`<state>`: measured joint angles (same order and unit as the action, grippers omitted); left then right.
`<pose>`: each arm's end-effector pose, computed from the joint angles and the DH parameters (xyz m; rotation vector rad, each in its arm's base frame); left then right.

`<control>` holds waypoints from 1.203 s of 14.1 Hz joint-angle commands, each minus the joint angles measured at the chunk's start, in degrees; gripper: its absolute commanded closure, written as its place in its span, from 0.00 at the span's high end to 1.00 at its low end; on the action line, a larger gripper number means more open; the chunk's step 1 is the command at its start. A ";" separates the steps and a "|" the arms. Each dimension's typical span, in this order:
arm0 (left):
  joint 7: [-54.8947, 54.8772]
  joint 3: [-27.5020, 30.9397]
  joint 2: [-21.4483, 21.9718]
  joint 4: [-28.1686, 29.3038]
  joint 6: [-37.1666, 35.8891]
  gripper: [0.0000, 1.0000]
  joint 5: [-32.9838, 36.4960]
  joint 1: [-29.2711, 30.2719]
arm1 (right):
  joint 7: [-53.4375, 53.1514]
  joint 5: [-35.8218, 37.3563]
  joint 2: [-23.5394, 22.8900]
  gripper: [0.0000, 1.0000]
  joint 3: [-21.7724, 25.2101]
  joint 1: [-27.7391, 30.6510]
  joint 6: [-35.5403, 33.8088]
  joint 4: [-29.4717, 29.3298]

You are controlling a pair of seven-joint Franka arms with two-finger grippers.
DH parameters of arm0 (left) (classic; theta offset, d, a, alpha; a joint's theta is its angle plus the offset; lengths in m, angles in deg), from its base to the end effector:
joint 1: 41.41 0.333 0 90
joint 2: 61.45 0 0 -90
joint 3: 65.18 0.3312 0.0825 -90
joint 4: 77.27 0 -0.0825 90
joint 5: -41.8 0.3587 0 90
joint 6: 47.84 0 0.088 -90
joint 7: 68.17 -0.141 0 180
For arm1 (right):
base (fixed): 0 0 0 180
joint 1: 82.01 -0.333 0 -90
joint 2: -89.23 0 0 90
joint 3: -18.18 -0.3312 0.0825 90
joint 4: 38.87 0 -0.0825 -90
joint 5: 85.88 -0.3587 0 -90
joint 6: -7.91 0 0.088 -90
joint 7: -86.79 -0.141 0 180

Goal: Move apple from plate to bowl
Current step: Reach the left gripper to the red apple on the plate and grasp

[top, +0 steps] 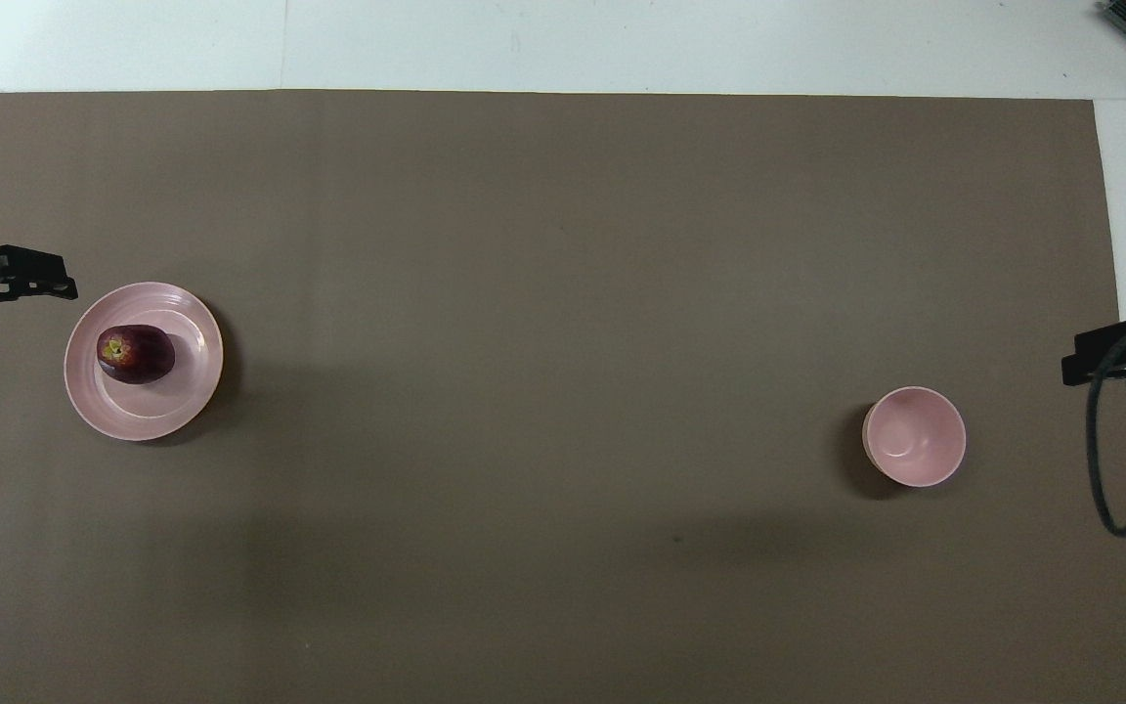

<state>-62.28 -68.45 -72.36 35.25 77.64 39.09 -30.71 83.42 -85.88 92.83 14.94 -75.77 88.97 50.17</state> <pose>0.5769 0.0733 0.3763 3.0656 0.4015 0.0566 0.4889 -0.0246 0.6321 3.1306 -0.1746 -0.1200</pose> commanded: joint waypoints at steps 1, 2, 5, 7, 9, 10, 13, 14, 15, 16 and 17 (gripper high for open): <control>1.67 0.19 0.72 2.70 2.40 1.00 0.86 -0.77 | -1.11 -0.27 2.63 1.00 -0.28 0.26 1.29 3.77; 1.49 0.19 0.02 2.79 2.49 1.00 0.86 -0.68 | -1.11 -0.35 2.72 1.00 -0.28 0.17 1.38 4.30; 1.93 0.19 -0.87 4.19 3.71 1.00 0.86 -0.77 | -1.28 -0.88 2.90 1.00 -0.36 -0.09 1.73 5.27; 2.63 0.10 -1.74 4.98 5.55 1.00 0.86 -1.03 | -2.16 -0.97 2.90 1.00 -0.45 -0.27 2.17 5.71; 2.63 0.19 -1.74 6.47 7.14 1.00 0.86 -1.12 | -2.08 -0.97 2.90 1.00 -0.45 -0.27 2.70 5.89; 2.63 0.10 -1.66 6.74 7.75 1.00 0.86 -1.29 | -2.08 -0.97 2.90 1.00 -0.45 -0.27 2.70 5.89; 2.55 0.19 -1.66 6.83 7.67 1.00 0.86 -1.21 | -2.16 -0.97 2.99 1.00 -0.45 -0.27 2.70 5.97; 2.72 0.19 -1.66 6.83 7.59 1.00 0.86 -1.21 | -2.17 -0.97 2.99 1.00 -0.45 -0.27 2.70 6.06; 2.81 0.19 -1.66 6.83 7.58 0.97 0.86 -1.29 | -2.17 -1.06 2.99 1.00 -0.45 -0.27 2.61 6.06; 2.90 0.19 -1.66 6.83 7.41 0.77 0.86 -1.29 | -2.17 -1.06 2.99 1.00 -0.45 -0.27 2.61 6.06; 2.81 0.19 -1.66 6.74 7.24 0.42 0.86 -1.29 | -2.17 -1.14 2.99 1.00 -0.54 -0.27 2.61 6.32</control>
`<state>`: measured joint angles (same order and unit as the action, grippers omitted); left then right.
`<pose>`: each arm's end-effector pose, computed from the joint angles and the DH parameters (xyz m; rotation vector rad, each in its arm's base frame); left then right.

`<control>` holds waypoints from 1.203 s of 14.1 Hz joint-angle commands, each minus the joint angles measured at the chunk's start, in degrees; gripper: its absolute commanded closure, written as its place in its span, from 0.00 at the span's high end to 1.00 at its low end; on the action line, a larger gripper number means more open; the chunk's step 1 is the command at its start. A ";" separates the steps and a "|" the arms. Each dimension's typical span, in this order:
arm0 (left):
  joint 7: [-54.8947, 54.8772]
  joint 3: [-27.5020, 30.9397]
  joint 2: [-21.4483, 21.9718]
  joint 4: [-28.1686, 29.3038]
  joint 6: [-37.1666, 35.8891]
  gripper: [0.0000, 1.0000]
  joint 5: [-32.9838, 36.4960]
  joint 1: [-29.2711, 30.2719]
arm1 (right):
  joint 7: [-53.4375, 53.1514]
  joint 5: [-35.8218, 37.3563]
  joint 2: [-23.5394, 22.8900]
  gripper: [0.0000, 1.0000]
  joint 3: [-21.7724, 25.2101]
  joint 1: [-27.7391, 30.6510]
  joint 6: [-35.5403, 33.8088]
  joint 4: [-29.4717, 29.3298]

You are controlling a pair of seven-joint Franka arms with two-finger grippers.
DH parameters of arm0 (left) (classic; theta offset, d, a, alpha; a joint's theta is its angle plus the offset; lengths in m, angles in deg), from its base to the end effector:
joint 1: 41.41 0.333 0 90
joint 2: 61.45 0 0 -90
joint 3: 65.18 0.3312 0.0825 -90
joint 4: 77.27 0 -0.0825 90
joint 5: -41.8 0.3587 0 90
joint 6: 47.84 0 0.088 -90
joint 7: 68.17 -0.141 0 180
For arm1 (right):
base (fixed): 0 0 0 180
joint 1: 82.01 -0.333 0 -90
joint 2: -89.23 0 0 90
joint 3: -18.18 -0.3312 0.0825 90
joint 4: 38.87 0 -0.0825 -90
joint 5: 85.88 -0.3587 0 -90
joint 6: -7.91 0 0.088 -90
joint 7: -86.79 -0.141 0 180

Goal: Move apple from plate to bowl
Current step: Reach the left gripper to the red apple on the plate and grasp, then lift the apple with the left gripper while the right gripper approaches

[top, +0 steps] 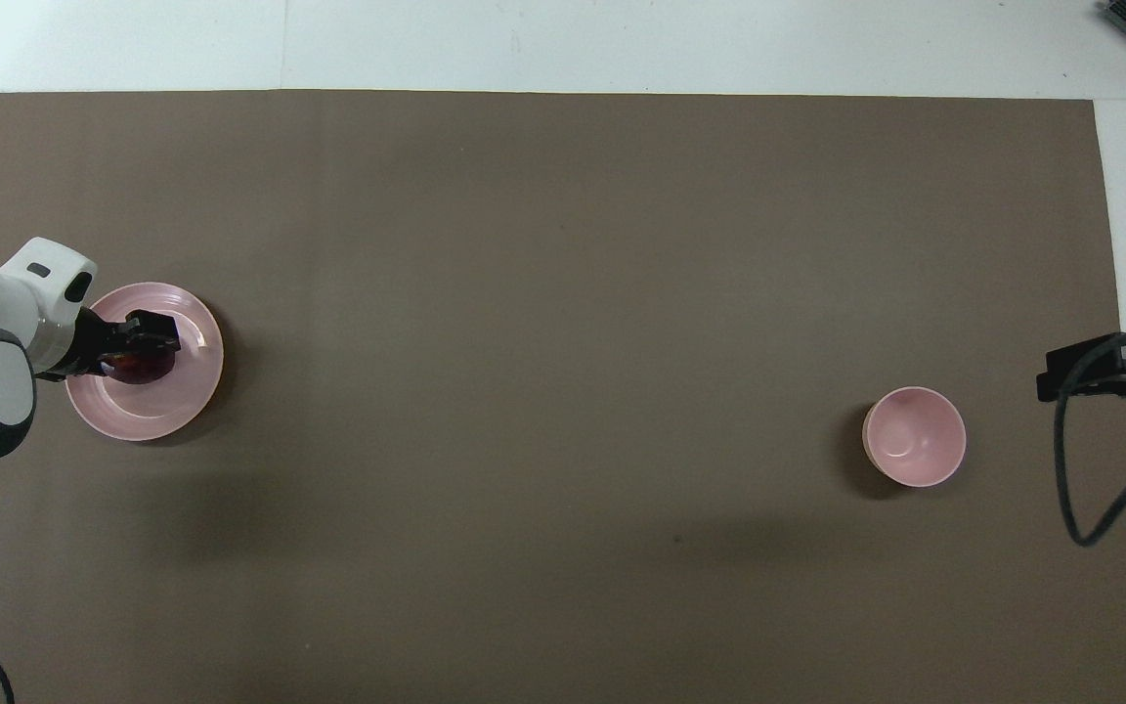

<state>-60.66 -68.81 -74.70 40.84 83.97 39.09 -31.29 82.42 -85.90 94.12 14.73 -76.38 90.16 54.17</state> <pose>0.5656 0.0629 0.3214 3.0619 0.4276 0.0119 0.4826 -0.0170 0.6147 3.1255 -0.1796 -0.1614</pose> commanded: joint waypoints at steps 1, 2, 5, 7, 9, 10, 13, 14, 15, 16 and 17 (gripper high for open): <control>1.02 0.55 0.69 1.16 0.91 0.08 0.86 -0.45 | -1.17 -1.29 1.79 1.00 -0.42 0.34 1.51 3.10; 0.76 0.55 0.60 0.89 0.56 0.00 0.86 -0.10 | -1.17 -1.30 2.14 1.00 -0.50 0.26 1.59 3.55; 1.37 0.46 0.25 -2.34 -2.24 0.00 -0.01 0.43 | -1.08 -1.38 2.93 1.00 -0.59 -0.54 1.60 4.87; 1.28 0.46 0.16 -7.43 -8.46 0.00 -2.46 0.95 | -1.08 -1.38 2.93 1.00 -0.68 -0.89 1.51 4.96; 1.28 0.55 0.42 -13.84 -16.46 0.00 -7.29 1.31 | -1.08 -4.44 2.93 1.00 -0.59 -1.59 1.51 5.31; 1.28 0.73 0.94 -15.44 -18.58 0.00 -8.62 1.40 | -0.90 -5.94 2.93 1.00 -0.68 -1.59 1.42 5.92; 0.23 0.30 3.23 -16.51 -22.29 0.00 -17.64 2.62 | -2.30 -11.30 2.93 1.00 -0.68 -3.43 1.42 7.59; 0.14 0.03 4.45 -16.51 -22.56 0.00 -20.03 2.37 | -4.66 -13.23 3.02 1.00 -0.68 -3.78 1.59 8.55; 0.14 -0.15 4.99 -16.51 -23.25 0.00 -22.23 2.02 | -7.99 -15.69 2.93 1.00 -0.68 -4.75 1.77 9.26; 0.14 -0.24 5.86 -16.42 -24.48 0.00 -26.43 2.01 | -11.42 -18.41 3.02 1.00 -0.68 -5.28 2.29 10.31; -0.04 -0.24 7.26 -15.99 -25.54 0.00 -30.82 2.01 | -14.32 -20.87 3.02 1.00 -0.77 -5.54 3.26 11.62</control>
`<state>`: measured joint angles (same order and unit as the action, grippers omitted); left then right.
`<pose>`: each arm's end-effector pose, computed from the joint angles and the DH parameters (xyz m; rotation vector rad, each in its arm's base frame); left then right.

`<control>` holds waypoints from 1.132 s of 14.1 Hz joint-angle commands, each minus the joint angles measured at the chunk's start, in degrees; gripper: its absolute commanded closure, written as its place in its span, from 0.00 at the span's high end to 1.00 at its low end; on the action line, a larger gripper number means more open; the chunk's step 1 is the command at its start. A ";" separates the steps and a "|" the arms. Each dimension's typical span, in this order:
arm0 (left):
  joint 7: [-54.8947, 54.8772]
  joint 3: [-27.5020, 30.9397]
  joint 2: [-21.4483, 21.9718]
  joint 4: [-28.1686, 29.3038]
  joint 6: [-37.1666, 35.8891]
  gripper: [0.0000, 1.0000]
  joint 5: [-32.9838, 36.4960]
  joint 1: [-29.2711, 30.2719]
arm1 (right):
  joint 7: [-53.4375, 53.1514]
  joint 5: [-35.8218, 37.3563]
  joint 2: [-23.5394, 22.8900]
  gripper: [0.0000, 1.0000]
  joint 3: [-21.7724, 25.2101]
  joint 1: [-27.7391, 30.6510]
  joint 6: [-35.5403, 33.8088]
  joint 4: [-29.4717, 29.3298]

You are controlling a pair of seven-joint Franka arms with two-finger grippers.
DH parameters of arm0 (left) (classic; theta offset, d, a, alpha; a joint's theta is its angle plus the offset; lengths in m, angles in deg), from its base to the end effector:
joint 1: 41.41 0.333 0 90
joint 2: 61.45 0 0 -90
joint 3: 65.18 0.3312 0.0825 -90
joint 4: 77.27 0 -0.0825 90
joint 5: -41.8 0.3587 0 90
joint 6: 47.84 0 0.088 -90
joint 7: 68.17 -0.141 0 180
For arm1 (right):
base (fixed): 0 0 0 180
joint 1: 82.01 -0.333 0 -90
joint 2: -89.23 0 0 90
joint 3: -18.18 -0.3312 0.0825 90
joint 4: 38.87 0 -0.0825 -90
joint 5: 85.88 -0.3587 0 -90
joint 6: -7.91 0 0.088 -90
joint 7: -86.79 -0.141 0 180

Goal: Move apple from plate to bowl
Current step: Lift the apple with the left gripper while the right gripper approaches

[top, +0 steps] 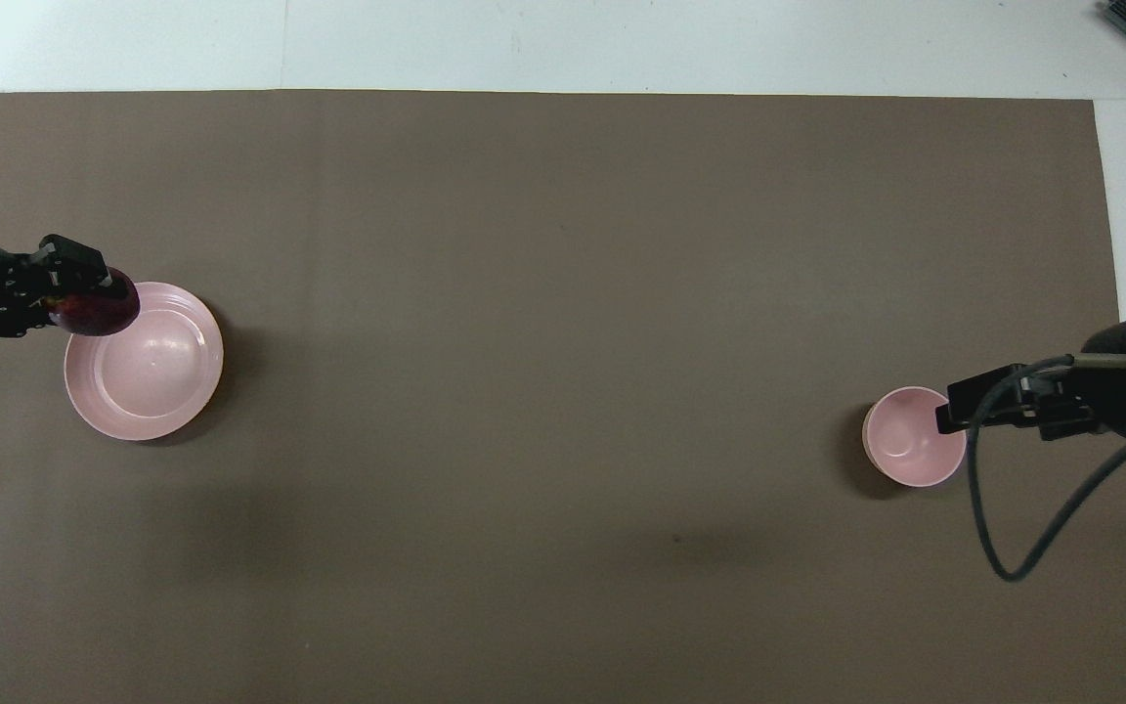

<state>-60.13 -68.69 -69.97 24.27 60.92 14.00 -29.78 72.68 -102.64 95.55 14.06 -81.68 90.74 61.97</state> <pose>0.5857 0.0357 0.4718 2.6087 0.5928 -0.0303 0.4638 0.0760 0.5752 -2.8594 0.2502 0.3547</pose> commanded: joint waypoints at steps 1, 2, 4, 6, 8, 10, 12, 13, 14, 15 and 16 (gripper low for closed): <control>-0.13 -0.44 4.72 0.76 -2.93 0.00 -8.12 0.24 | -8.52 -6.68 1.51 1.00 -0.10 -1.72 4.07 4.96; 0.22 -0.44 5.44 0.85 -3.63 0.00 -9.97 -0.55 | -11.95 -8.27 1.33 1.00 -0.10 -2.61 5.22 5.76; 0.23 -0.96 6.49 0.94 -5.39 0.00 -13.76 -1.08 | -19.33 -12.92 0.54 1.00 -0.10 -4.19 8.20 6.90; 0.40 -1.58 7.38 1.73 -5.57 0.00 -17.44 -1.87 | -27.25 -17.14 -1.47 1.00 -0.10 -4.72 10.23 7.00; 0.49 -2.11 8.17 2.87 -4.96 0.00 -20.88 -3.02 | -33.75 -21.80 -3.50 1.00 -0.10 -6.04 13.21 7.00; 1.01 -2.55 8.26 3.13 -4.96 0.00 -24.56 -4.68 | -42.27 -24.27 -5.60 1.00 -0.10 -7.97 17.42 6.56; 0.93 -2.64 8.69 4.27 -5.39 0.00 -28.61 -4.78 | -49.40 -26.82 -7.89 1.00 -0.10 -9.64 21.38 5.33; 0.32 -2.73 9.05 5.41 -5.48 0.00 -31.50 -4.86 | -52.04 -28.31 -9.03 1.00 -0.10 -10.17 22.62 4.54; 0.14 -2.81 9.57 6.03 -5.05 0.00 -33.79 -5.12 | -54.16 -28.76 -10.09 1.00 -0.10 -11.04 23.94 3.93; 0.23 -2.90 10.01 6.56 -4.35 0.00 -35.46 -6.61 | -56.44 -29.29 -10.97 1.00 -0.10 -12.18 25.26 3.40; 0.14 -2.90 10.63 7.43 -3.30 0.00 -36.35 -8.19 | -58.90 -31.12 -11.67 1.00 -0.10 -12.54 26.75 2.96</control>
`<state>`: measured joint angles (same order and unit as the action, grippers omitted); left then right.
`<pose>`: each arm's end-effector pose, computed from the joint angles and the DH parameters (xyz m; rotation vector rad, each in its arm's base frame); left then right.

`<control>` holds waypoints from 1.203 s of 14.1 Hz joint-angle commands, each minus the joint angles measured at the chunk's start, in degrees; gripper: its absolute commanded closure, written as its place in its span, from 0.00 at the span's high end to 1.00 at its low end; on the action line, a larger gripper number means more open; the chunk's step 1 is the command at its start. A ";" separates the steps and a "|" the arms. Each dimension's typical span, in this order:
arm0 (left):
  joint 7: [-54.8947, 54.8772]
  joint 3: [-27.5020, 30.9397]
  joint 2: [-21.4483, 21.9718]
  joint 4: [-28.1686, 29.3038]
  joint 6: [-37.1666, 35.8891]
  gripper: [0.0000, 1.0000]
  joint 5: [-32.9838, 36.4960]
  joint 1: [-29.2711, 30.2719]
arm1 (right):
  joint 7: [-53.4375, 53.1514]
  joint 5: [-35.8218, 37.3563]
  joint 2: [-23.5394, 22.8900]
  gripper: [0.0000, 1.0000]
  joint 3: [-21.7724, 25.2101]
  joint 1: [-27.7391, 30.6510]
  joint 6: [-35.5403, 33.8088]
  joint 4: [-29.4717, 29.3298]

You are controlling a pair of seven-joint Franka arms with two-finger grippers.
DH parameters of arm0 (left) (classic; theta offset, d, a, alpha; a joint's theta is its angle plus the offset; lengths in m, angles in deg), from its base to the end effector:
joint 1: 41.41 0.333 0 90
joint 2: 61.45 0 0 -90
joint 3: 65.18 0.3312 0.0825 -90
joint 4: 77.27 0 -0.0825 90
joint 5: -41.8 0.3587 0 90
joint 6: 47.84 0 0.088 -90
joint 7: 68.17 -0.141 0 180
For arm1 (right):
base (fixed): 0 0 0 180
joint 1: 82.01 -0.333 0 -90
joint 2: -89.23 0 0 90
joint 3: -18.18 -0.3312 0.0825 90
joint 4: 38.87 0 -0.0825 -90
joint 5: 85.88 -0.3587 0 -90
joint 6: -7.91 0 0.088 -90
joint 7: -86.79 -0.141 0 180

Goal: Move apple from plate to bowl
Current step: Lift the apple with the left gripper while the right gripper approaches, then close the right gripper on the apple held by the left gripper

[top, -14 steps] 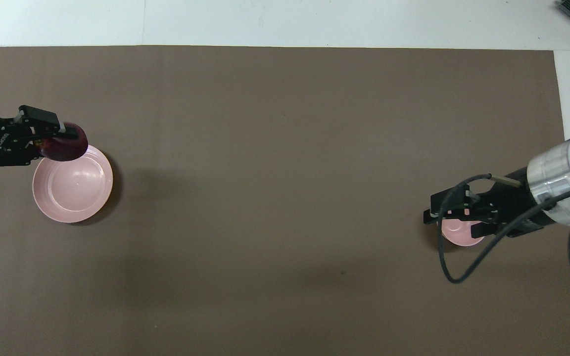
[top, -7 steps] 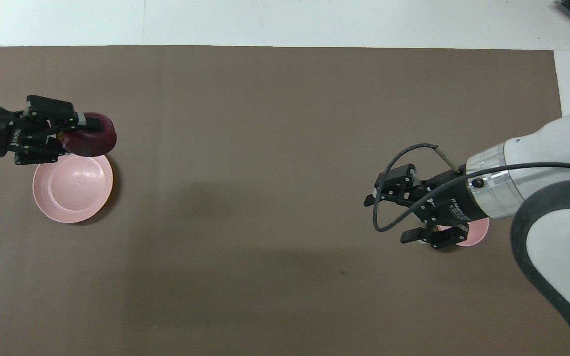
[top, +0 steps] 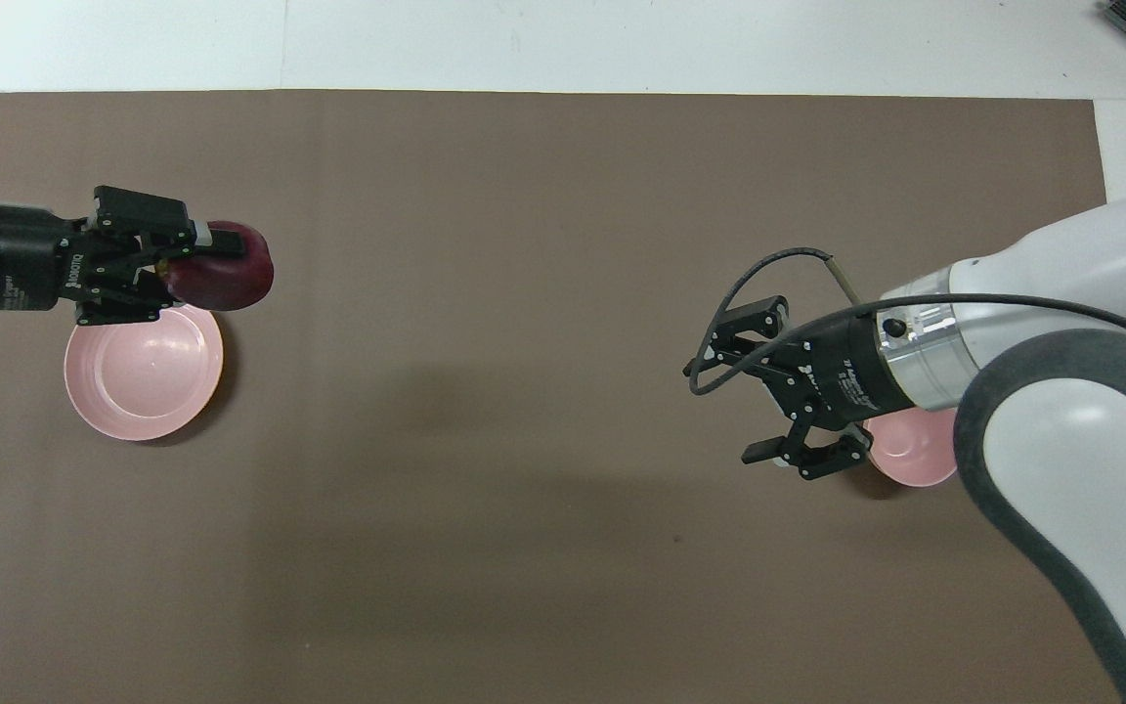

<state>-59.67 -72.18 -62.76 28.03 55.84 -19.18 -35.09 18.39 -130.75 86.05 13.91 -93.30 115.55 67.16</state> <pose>0.5539 -0.1076 0.5511 2.0661 0.4642 -0.1492 0.5203 0.2229 0.5057 -2.0926 1.4041 0.6846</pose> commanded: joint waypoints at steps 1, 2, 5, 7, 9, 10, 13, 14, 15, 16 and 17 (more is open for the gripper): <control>-0.32 0.59 4.12 5.08 2.48 0.00 -3.96 -3.93 | -6.37 -4.08 -2.53 1.00 0.05 -1.53 3.17 -2.67; -1.02 0.59 4.21 6.05 3.19 0.00 -5.88 -5.68 | -7.78 -4.44 -2.62 1.00 0.05 -3.11 4.49 -2.85; -1.29 0.59 4.74 7.54 10.12 0.00 -6.60 -11.84 | -10.78 -4.44 -3.84 1.00 0.05 -5.05 6.79 -5.64; -1.46 0.59 4.56 8.60 11.80 0.00 -6.60 -14.39 | -10.96 -5.14 -5.69 1.00 -0.04 -5.75 6.79 -9.43; -1.47 0.59 4.65 8.78 12.95 0.00 -6.60 -16.68 | -10.61 -8.22 -6.05 1.00 0.05 -5.85 7.05 -9.79; -1.47 0.59 4.74 8.87 13.04 0.00 -6.60 -17.73 | -11.04 -8.13 -6.14 1.00 -0.04 -6.11 7.31 -9.79; -1.55 0.59 4.74 8.78 13.13 0.00 -6.43 -19.32 | -13.41 -7.52 -6.14 1.00 -0.04 -8.04 13.89 -9.62; -1.55 0.67 4.91 8.78 13.13 0.00 -6.43 -20.11 | -13.94 -7.34 -6.22 1.00 0.05 -8.13 14.26 -9.62; -1.55 0.67 5.09 8.87 13.13 0.00 -6.43 -20.55 | -14.04 -7.34 -6.23 1.00 0.05 -8.22 14.17 -9.62; -1.47 0.59 5.09 8.87 13.13 0.00 -6.43 -20.64 | -14.04 -7.34 -6.23 1.00 0.05 -8.57 14.17 -9.44; -1.55 0.59 5.09 8.87 13.13 0.00 -6.43 -20.82 | -14.21 -7.17 -6.23 1.00 0.05 -9.36 14.17 -9.27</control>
<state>-60.33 -72.53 -59.81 34.82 67.78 -24.40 -54.37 5.45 -137.38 80.47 13.95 -101.72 129.10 58.52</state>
